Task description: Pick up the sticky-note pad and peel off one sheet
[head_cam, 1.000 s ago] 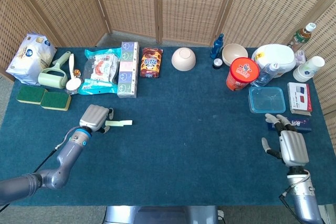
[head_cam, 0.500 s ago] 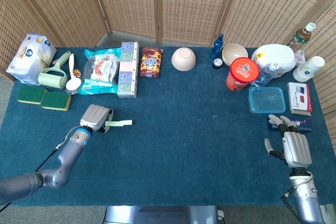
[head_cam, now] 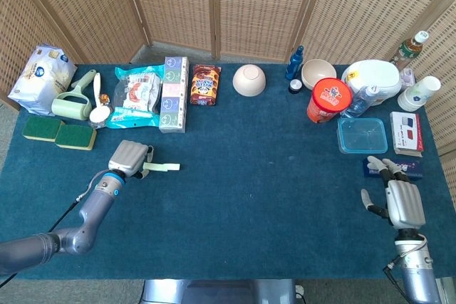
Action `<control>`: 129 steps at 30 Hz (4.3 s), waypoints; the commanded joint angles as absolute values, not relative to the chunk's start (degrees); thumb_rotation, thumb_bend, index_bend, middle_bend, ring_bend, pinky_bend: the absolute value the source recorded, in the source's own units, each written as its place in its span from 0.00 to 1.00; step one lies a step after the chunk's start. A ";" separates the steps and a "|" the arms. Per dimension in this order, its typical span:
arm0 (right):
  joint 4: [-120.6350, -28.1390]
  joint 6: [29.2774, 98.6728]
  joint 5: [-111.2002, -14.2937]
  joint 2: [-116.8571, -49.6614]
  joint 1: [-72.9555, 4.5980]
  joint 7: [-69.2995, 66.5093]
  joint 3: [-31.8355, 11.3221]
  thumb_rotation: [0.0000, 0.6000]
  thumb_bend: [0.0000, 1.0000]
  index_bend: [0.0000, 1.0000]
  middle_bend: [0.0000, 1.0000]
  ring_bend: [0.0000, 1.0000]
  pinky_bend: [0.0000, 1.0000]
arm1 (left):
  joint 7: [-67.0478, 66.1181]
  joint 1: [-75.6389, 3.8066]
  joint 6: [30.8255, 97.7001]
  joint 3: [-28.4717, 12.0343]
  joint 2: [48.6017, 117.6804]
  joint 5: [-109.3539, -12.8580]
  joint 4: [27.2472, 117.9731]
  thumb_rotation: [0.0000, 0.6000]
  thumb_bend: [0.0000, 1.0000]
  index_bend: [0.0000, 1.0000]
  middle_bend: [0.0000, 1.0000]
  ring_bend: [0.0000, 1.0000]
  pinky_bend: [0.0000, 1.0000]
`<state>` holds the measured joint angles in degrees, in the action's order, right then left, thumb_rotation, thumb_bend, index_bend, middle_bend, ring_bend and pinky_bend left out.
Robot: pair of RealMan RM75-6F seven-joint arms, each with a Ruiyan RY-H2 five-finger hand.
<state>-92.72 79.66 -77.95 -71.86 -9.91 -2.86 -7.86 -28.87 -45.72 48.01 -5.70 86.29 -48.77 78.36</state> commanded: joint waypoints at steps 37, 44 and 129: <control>-92.66 80.18 -78.64 -71.73 -9.21 -4.74 -8.10 1.00 0.42 0.15 0.31 0.14 0.25 | -26.73 -45.63 50.33 -5.45 85.12 -51.17 79.59 1.00 0.42 0.76 1.00 1.00 1.00; -92.48 80.19 -79.12 -72.06 -9.46 -5.24 -8.25 1.00 0.42 0.15 0.31 0.14 0.25 | -21.88 -44.61 51.23 -6.21 81.21 -56.50 82.96 1.00 0.46 0.80 1.00 1.00 1.00; -81.07 77.44 -96.64 -91.65 -32.28 -12.13 -9.56 1.00 0.42 0.41 0.93 0.90 0.82 | -20.88 -67.44 37.10 -7.00 62.38 -42.91 104.82 1.00 0.48 0.85 1.00 1.00 1.00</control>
<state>-81.15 77.32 -96.61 -91.52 -32.20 -12.20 -9.54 -20.80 -67.19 37.07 -7.15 62.32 -43.17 104.91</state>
